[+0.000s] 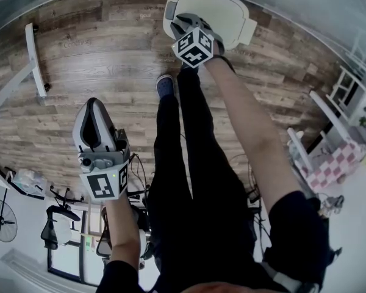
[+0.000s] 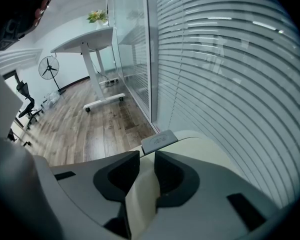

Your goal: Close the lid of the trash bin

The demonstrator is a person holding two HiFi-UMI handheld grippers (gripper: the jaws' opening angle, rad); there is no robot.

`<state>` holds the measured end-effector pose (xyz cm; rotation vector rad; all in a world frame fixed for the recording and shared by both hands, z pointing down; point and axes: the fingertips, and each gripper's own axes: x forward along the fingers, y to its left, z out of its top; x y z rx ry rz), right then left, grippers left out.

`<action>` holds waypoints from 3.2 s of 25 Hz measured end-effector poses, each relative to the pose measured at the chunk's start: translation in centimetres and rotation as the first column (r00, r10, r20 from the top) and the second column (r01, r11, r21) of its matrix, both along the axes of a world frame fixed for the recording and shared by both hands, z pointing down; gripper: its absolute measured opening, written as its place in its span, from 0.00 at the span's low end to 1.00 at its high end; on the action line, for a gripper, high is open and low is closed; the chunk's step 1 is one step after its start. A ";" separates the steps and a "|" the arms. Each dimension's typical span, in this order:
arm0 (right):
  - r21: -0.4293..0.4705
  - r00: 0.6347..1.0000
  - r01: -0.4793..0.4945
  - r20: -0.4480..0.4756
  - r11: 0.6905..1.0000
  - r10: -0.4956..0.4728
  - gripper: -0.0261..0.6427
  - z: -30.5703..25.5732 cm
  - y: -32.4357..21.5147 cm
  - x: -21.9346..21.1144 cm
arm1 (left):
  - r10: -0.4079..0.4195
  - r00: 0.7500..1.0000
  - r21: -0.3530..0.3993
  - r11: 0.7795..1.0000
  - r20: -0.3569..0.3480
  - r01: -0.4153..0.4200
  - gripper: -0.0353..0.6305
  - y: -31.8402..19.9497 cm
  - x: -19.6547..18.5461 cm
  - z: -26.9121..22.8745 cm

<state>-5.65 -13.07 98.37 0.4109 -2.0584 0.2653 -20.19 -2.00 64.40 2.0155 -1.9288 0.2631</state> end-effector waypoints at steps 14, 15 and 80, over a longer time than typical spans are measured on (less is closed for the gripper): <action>0.018 0.936 -0.302 0.194 0.953 0.293 0.18 -14.9 -0.9 6.5 | 0.002 1.000 0.038 0.999 -0.017 -0.002 0.06 0.6 0.7 -4.9; 0.043 0.928 -0.323 0.210 0.945 0.308 0.18 -16.7 -1.6 7.0 | 0.007 1.000 0.049 0.999 -0.017 -0.006 0.06 0.5 0.8 -5.6; 0.323 0.581 -0.787 0.674 0.525 0.456 0.26 -61.4 18.9 24.6 | 0.201 0.979 0.313 0.929 0.016 -0.196 0.06 11.4 5.9 -29.8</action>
